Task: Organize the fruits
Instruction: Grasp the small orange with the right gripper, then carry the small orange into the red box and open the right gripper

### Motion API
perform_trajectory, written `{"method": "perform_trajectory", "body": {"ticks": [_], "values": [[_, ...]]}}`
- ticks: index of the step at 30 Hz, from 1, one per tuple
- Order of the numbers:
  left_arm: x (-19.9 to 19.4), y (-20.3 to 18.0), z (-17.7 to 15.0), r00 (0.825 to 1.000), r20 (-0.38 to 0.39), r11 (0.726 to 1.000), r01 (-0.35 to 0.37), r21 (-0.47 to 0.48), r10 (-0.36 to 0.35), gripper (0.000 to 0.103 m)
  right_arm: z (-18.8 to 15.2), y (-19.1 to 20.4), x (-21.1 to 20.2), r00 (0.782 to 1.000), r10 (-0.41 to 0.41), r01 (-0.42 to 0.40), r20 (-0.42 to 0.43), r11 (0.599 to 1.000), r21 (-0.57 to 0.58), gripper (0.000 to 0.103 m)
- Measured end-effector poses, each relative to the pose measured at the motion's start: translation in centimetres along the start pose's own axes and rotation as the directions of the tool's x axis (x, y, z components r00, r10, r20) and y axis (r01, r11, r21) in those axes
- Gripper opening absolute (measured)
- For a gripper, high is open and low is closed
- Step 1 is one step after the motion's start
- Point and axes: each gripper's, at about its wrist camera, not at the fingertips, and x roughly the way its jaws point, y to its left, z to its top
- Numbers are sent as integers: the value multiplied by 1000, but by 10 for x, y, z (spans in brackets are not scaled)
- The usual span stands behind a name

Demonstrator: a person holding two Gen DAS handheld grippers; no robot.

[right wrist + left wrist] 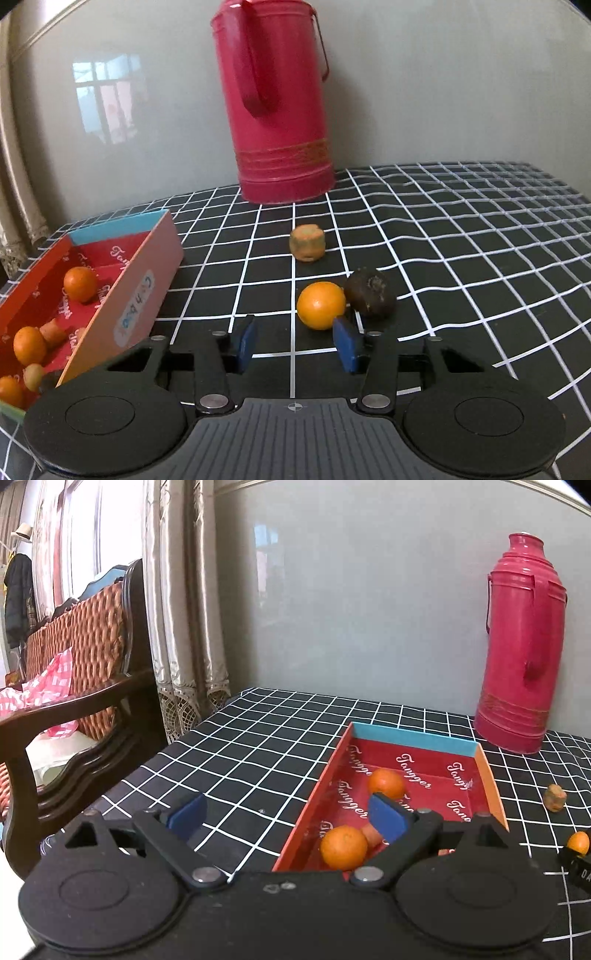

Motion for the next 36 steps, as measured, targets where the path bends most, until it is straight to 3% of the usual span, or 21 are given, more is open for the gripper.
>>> {"method": "perform_trajectory", "body": {"ticks": [13, 14, 15, 21, 25, 29, 36], "values": [[2, 5, -1, 1000, -2, 1000, -15, -7, 15, 90, 9, -13, 22, 1000, -9, 9, -11, 998, 58, 47], [3, 6, 0, 1000, -6, 1000, -17, -12, 17, 90, 10, -11, 24, 1000, -10, 10, -11, 999, 51, 42], [4, 8, 0, 1000, -11, 1000, -17, -17, 17, 90, 11, -11, 26, 1000, -14, 14, -11, 999, 40, 32], [9, 21, 3, 997, -20, 995, -77, -63, 76, 91, 10, -8, 26, 1000, -12, 12, -6, 1000, 16, 32], [10, 41, 3, 982, -21, 976, -187, -115, 186, 92, 12, 3, -2, 992, 90, -89, 87, 996, -11, 32], [18, 65, 4, 965, -76, 946, -262, -193, 251, 93, 11, 20, -31, 950, 258, -248, 179, 966, -75, 32], [31, 91, 0, 952, -175, 918, -290, -270, 250, 93, 2, 61, -40, 891, 433, -407, 136, 895, -182, 32]]}}
